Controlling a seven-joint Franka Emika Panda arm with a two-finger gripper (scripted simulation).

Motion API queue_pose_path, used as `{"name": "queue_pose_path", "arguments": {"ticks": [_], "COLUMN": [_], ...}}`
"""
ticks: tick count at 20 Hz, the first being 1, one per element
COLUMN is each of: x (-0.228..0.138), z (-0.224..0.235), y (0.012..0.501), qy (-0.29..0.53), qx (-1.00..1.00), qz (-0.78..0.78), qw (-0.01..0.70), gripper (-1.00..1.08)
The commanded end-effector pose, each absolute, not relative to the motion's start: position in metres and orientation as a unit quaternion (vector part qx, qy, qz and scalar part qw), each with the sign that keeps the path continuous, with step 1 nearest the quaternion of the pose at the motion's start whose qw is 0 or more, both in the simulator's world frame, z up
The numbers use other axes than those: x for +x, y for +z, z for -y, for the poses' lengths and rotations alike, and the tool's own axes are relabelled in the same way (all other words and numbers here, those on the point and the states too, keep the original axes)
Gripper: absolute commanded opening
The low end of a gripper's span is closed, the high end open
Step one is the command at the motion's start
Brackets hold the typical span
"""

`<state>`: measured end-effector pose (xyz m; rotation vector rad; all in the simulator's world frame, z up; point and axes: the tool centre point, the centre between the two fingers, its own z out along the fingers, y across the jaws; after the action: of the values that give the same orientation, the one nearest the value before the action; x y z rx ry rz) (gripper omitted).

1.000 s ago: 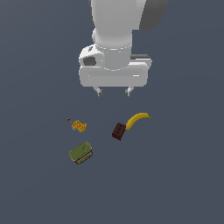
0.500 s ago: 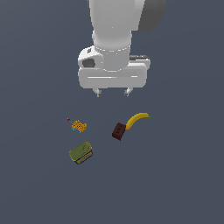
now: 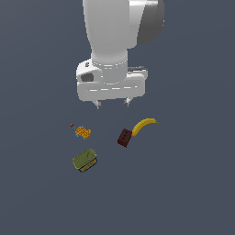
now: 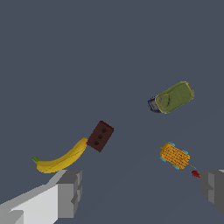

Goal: Pick up a designated object from a clutter of objects.

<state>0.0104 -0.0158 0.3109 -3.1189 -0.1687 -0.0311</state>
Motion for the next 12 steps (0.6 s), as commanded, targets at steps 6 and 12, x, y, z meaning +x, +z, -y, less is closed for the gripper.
{"name": "queue_pose_path", "arguments": {"ticks": [6,12], "x": [0.013,0.012], "z": [0.041,0.063], "y": [0.280,0.254], "qy": [-0.010,-0.011], "qx": [-0.993,-0.986], "qz": [0.115,0.168], "qw": [0.011,0.012], "gripper": [1.00,1.00]}}
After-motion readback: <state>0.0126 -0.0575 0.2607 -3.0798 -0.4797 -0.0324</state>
